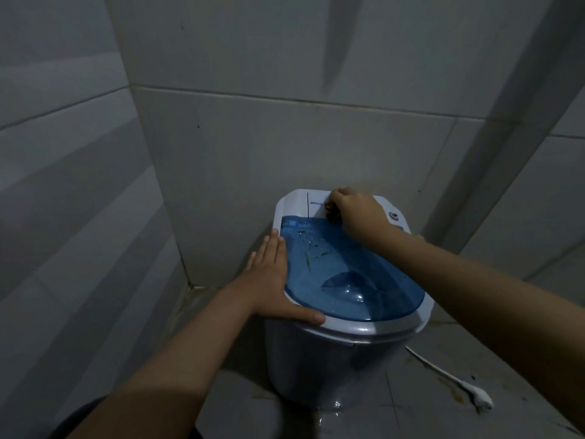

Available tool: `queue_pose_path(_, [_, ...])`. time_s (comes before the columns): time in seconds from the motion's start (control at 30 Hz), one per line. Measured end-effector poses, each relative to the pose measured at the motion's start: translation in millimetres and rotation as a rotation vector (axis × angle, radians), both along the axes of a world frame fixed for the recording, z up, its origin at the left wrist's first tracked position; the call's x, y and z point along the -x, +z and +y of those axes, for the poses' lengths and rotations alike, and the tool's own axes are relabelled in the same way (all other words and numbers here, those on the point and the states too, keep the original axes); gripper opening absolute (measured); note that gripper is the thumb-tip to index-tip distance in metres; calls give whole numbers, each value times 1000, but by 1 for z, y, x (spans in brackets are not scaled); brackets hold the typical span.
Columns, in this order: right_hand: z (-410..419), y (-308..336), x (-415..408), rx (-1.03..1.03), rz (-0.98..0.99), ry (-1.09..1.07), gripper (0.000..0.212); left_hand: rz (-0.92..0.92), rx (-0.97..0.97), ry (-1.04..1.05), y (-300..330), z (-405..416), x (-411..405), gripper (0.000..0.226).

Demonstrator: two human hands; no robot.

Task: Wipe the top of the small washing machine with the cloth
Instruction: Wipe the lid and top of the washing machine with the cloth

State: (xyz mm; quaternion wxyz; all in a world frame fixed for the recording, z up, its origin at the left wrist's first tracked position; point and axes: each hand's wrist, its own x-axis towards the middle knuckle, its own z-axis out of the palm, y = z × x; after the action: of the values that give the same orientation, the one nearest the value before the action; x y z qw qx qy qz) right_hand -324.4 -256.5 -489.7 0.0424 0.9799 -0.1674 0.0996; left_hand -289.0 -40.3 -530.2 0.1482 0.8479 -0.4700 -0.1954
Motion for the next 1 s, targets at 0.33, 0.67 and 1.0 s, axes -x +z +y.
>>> queue_pose_path(0.33, [-3,35,20,-282,-55,40,50,2,5,7,1,3,3,148])
queue_pose_path(0.67, [-49,14,-3,-296,-67,-52,56,-2,16,2,-4,-2,-1,150])
queue_pose_path(1.0, [-51,13,20,-128,-4,8,43,-5,-5,-3,-2,-1,0,149])
